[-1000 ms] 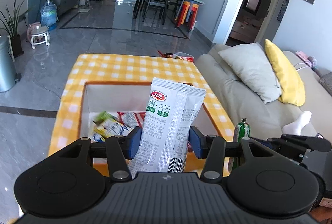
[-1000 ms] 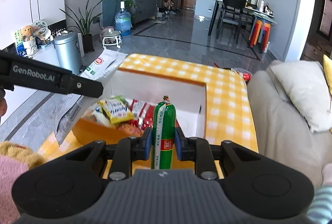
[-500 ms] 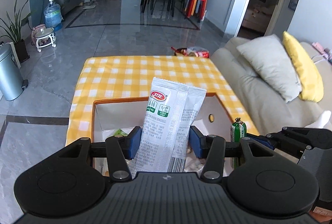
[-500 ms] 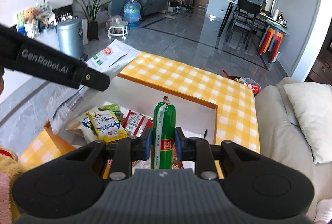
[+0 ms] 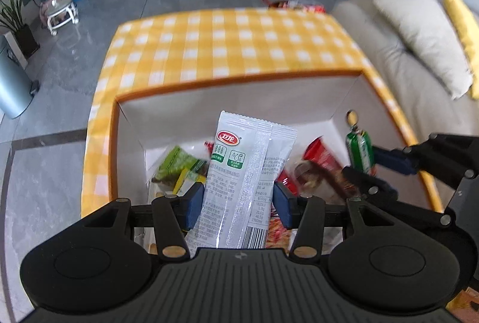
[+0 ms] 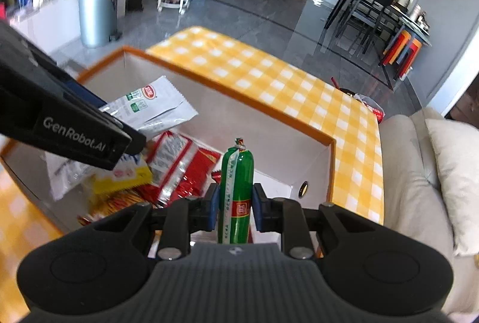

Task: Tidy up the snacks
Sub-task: 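Lower both items into the box and open both grippers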

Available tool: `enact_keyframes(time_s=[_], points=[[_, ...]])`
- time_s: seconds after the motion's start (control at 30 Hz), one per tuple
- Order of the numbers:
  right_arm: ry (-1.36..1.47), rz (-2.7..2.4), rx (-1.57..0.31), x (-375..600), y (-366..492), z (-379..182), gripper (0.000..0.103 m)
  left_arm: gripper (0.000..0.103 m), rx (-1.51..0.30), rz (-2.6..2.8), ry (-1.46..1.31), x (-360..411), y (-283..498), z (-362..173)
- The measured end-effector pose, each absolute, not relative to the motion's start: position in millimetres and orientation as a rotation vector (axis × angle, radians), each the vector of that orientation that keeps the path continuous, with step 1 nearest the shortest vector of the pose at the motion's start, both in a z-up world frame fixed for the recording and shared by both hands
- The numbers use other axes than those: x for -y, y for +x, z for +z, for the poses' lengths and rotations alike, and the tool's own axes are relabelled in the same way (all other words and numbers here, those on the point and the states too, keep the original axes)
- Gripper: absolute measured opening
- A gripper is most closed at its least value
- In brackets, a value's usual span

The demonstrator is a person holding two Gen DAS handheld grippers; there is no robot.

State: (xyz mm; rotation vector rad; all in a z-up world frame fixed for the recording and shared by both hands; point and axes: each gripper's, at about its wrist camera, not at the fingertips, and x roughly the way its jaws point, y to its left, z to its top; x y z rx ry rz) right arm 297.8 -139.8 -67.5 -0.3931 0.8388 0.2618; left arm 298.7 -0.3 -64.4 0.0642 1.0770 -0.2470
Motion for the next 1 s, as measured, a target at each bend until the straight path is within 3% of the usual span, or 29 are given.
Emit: enact_keyframes(time_s=[0.6, 0.77, 0.83, 0.9, 0.97, 1.0], points=[[-0.589, 0.272, -0.906, 137.4, 321.3, -114.0, 0.02, 0.058, -1.184, -0.253, 0.107, 11.4, 323.2, -102.5], [-0.6, 0.269, -0.91, 138.6, 318.8, -112.2, 0.02, 0.064, -1.176, -0.257, 0.131, 15.0, 322.3, -100.6], [-0.593, 0.277, -0.911, 139.3, 317.8, -107.8, 0.021, 0.072, -1.165, -0.266, 0.137, 16.6, 320.7, -98.0], [-0.579, 0.301, -0.926, 138.6, 317.6, -102.8, 0.037, 0.078, -1.143, -0.271, 0.147, 16.6, 318.2, -93.2], [-0.552, 0.332, -0.93, 139.7, 317.1, -96.0, 0.065, 0.081, -1.119, -0.258, 0.152, 14.4, 315.1, -86.2], [-0.534, 0.355, -0.926, 141.1, 315.0, -90.8, 0.068, 0.082, -1.109, -0.251, 0.15, 12.6, 313.4, -82.2]])
